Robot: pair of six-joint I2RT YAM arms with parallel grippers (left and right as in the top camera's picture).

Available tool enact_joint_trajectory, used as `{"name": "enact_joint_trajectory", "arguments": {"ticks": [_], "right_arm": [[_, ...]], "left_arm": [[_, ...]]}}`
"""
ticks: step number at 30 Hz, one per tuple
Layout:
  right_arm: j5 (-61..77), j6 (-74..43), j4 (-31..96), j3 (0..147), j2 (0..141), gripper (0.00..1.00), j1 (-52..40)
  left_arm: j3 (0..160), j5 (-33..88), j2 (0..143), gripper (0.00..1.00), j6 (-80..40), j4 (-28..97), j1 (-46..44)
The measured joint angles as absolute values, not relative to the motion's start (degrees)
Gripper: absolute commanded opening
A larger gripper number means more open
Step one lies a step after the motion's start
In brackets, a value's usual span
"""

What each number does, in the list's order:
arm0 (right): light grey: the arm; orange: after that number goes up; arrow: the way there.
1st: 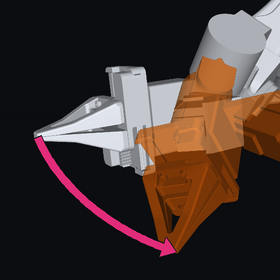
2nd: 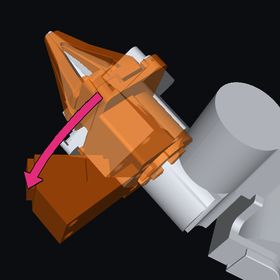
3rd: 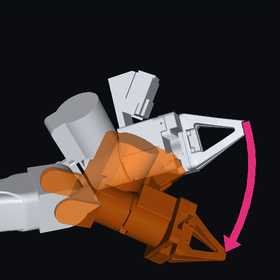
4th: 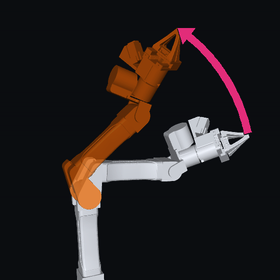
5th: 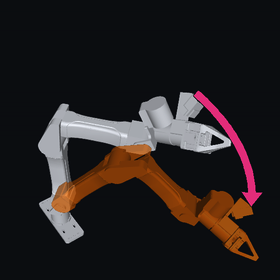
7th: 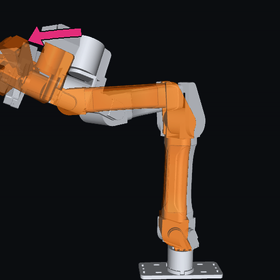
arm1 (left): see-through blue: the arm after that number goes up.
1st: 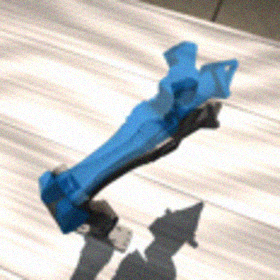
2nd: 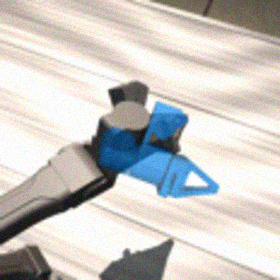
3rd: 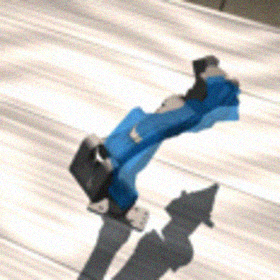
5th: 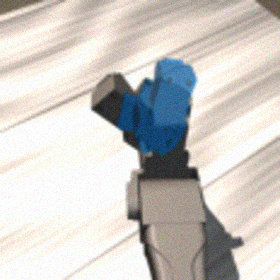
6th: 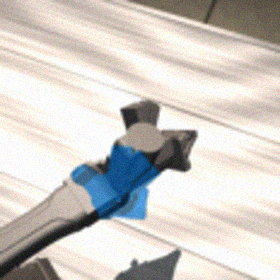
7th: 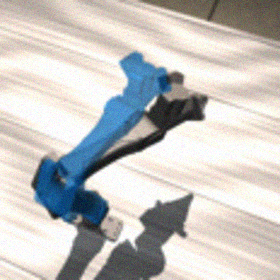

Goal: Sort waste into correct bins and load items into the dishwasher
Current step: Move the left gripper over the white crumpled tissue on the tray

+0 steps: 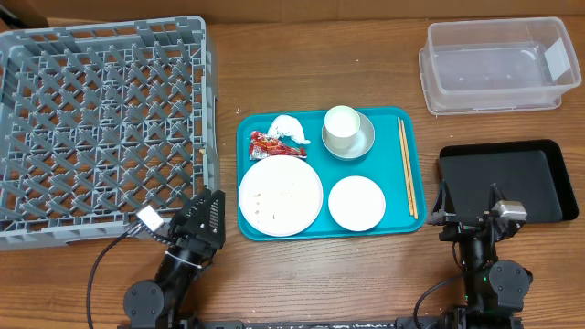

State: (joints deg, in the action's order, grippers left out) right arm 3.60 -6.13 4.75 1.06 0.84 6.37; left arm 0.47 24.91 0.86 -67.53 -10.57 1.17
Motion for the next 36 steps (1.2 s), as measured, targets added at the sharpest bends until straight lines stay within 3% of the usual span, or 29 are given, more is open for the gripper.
{"name": "enact_joint_trajectory", "arguments": {"ticks": [8,14,21,26,30,36], "right_arm": [[3.6,-6.17,4.78,1.06,0.84,1.0,6.37],[3.6,-6.13,4.78,1.06,0.84,1.0,6.37],[3.57,-6.11,4.8,1.06,0.84,1.0,6.39],[3.62,-6.13,4.8,1.06,0.84,1.0,6.39],[3.6,-6.15,4.75,1.06,0.84,1.0,6.39],[3.6,-6.15,4.8,1.06,0.84,1.0,6.39]], "left_arm": [[1.72,33.71,0.86,1.0,-70.13,-13.82,1.17],[18.44,35.92,5.87,1.0,-57.93,8.08,1.17],[50.59,33.26,36.6,1.0,-33.04,41.52,0.3],[73.43,29.32,65.67,1.0,-18.13,64.79,-7.2],[84.42,23.92,80.73,1.0,-13.98,68.49,-14.48],[88.53,21.56,92.84,1.0,-12.93,62.87,-20.78]]}}
